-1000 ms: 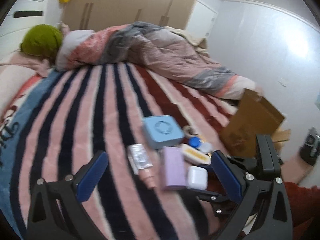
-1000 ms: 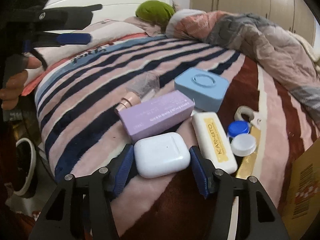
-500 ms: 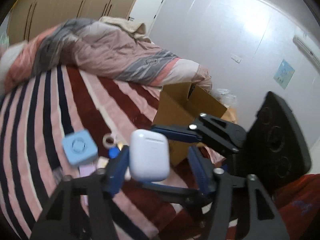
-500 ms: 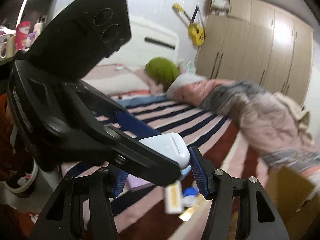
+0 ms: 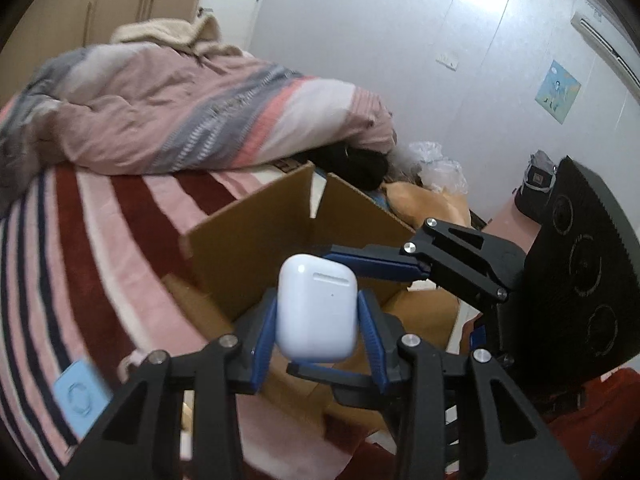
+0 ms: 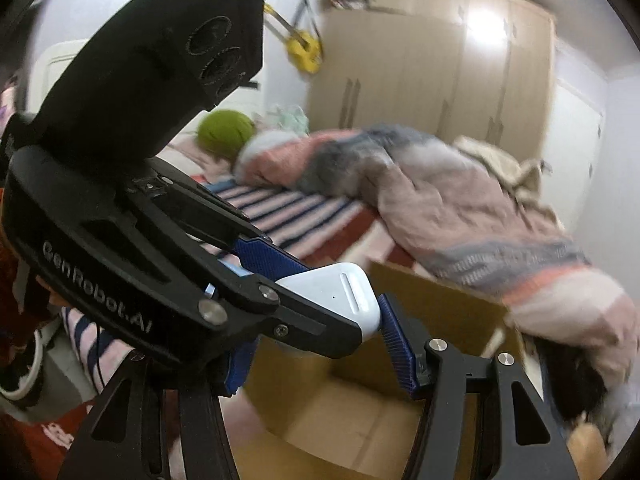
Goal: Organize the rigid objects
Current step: 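Carry the earbud case into the cardboard box and open the right gripper, then grasp the lilac box with the right gripper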
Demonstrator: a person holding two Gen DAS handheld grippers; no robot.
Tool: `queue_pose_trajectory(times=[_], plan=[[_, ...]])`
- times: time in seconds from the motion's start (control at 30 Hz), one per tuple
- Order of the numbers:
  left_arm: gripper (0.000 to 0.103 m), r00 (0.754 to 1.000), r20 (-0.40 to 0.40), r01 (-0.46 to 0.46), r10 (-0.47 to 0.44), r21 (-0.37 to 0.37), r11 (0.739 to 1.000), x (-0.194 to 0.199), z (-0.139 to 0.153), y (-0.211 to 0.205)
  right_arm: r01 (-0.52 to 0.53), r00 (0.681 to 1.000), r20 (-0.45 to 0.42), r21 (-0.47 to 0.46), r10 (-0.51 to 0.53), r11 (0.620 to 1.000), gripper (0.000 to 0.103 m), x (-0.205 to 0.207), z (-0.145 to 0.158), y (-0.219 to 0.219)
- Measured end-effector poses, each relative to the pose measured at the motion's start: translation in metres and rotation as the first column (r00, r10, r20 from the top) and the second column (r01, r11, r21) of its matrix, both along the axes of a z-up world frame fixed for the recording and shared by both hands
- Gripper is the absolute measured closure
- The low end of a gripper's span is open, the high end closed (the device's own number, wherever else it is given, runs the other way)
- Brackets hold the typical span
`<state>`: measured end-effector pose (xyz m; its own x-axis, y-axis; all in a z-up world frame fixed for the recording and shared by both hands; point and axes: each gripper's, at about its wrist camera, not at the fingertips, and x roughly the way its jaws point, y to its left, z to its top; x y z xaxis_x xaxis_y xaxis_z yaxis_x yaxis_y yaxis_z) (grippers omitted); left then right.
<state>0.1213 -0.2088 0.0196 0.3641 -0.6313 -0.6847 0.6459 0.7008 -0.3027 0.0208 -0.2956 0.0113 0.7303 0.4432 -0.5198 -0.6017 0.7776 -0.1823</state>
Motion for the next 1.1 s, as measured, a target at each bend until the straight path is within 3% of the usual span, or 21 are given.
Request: queue_pose_trajectory(times=[0.1,0.17,0.2,0.23,0.3,0.47,0.57,0.7,0.87,0.97,1.03,1.1], plan=[[0.066,0.999,-0.041,0.004,-0.003,0.023,1.000,0.013,-0.008,-0.014,0.036,0.995,-0.093,0.002,-0.035,0.999,0.049,0.022,-0.003,-0.018],[0.058,0.999,-0.043,-0.020,0.022,0.043,0.999,0.020,-0.013,-0.016,0.056,0.987,-0.147,-0.012,-0.057,0.998,0.049,0.034,-0.006,-0.023],[0.047,0.999,-0.036,-0.030,0.032,0.046,0.998,0.022,-0.012,-0.015,0.067,0.985,-0.158,-0.016,-0.069,0.998,0.046,0.035,-0.006,-0.027],[0.036,0.999,-0.024,-0.042,0.043,0.040,0.998,0.022,-0.011,-0.011,0.074,0.982,-0.170,-0.033,-0.079,0.997,0.042,0.038,-0.006,-0.027],[0.028,0.998,0.000,-0.061,0.061,0.031,0.998,0.019,-0.006,-0.002,0.079,0.981,-0.172,-0.050,-0.086,0.996,0.018,0.037,-0.005,-0.026],[0.024,0.990,0.061,-0.130,0.129,0.014,0.991,0.005,0.011,0.035,0.087,0.981,-0.168,-0.059,-0.095,0.994,0.016,0.036,-0.002,-0.021],[0.022,0.974,0.108,-0.201,0.198,0.017,0.979,-0.010,0.024,0.066,0.072,0.989,-0.127,-0.042,-0.077,0.997,0.000,0.027,0.003,-0.009],[0.017,0.936,0.180,-0.310,0.303,0.013,0.951,-0.037,0.036,0.122,0.003,0.998,-0.065,-0.025,-0.005,1.000,0.000,0.005,0.016,0.021],[0.016,0.889,0.205,-0.417,0.410,-0.008,0.909,-0.065,0.028,0.188,-0.167,0.975,-0.142,0.036,0.170,0.985,0.000,-0.017,0.020,0.083],[0.015,0.851,0.213,-0.491,0.481,-0.006,0.871,-0.079,0.013,0.227,-0.273,0.936,-0.216,0.056,0.278,0.961,0.000,-0.023,0.004,0.126],[0.007,0.814,0.221,-0.551,0.537,0.002,0.835,-0.088,-0.004,0.254,-0.293,0.925,-0.241,0.046,0.295,0.955,0.000,-0.025,-0.014,0.151],[0.006,0.791,0.228,-0.585,0.568,0.009,0.811,-0.094,-0.018,0.273,-0.290,0.918,-0.274,0.031,0.288,0.956,0.000,-0.029,-0.039,0.172]])
